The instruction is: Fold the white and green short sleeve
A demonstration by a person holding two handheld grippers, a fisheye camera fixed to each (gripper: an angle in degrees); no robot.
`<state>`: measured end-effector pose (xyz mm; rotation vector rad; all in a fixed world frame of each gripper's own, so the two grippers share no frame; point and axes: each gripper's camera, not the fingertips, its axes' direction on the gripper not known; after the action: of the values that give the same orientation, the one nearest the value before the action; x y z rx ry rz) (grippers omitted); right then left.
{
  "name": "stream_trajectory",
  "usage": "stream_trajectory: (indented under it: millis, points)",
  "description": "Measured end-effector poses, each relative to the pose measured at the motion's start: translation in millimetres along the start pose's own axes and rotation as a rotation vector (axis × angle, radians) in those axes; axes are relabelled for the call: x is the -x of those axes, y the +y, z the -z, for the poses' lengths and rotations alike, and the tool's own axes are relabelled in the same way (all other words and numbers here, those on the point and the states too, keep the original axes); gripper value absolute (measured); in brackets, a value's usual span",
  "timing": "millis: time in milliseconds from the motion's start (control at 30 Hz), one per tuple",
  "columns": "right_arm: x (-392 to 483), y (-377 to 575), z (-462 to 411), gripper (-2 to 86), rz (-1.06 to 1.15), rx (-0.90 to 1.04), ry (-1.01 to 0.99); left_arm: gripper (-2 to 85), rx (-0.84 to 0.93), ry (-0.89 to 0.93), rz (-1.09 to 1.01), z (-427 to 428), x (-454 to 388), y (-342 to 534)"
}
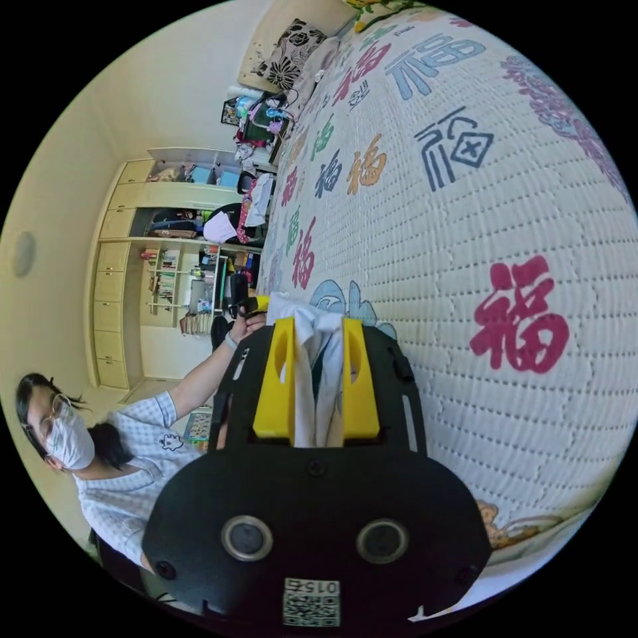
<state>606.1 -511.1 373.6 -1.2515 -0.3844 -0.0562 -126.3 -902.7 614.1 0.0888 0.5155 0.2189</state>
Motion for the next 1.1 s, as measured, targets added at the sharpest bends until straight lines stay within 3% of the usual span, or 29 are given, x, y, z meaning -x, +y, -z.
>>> stream_trajectory:
  millis: [167,500,800,1100]
  points:
    - [16,8,-7,6.1,0.026,0.033,-0.071,1.7,0.022,0.081,0.023,6,25,-5]
    - [139,65,-6,5.2,0.314,-0.043,0.109,0.1,-0.077,-0.058,-0.362,61,-66,2]
    - [252,229,-76,5.2,0.676,0.165,0.236,-0.1,0.079,-0.079,-0.783,62,-176,151]
    - [270,344,-214,5.4,0.715,0.396,0.561,0.2,0.263,-0.18,-0.643,-3,-161,280]
